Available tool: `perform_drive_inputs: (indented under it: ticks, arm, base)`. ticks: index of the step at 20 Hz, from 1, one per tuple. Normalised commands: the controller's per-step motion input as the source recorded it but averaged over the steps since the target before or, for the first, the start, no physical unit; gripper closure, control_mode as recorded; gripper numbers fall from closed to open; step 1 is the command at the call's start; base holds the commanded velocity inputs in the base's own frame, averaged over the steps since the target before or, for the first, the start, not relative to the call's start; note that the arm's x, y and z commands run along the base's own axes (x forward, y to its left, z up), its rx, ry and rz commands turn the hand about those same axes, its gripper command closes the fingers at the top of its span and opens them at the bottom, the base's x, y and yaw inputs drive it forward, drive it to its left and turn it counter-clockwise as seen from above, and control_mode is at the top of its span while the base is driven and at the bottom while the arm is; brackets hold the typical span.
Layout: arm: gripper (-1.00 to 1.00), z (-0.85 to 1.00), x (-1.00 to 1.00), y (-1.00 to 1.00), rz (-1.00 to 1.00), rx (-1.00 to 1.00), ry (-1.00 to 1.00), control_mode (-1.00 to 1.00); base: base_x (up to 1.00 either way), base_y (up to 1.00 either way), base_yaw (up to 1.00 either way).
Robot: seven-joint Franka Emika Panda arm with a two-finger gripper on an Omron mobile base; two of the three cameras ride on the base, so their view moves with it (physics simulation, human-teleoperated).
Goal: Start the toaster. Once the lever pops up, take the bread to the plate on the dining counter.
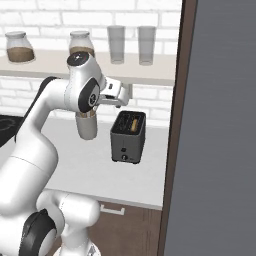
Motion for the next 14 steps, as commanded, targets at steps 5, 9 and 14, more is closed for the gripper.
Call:
perform_drive_inputs:
  ticks: [5, 9, 14]
  arm:
    - [-1.0, 0.0, 0.0, 0.0, 0.0, 0.0, 0.0, -1.0]
    - [-1.0, 0.0, 0.0, 0.0, 0.0, 0.0, 0.0, -1.0]
    - [-1.0, 0.0, 0.0, 0.0, 0.0, 0.0, 0.0, -1.0]
  base:
    - [0.0, 0.0, 0.0]
    - [0.0, 0.0, 0.0]
    - [0.0, 0.0, 0.0]
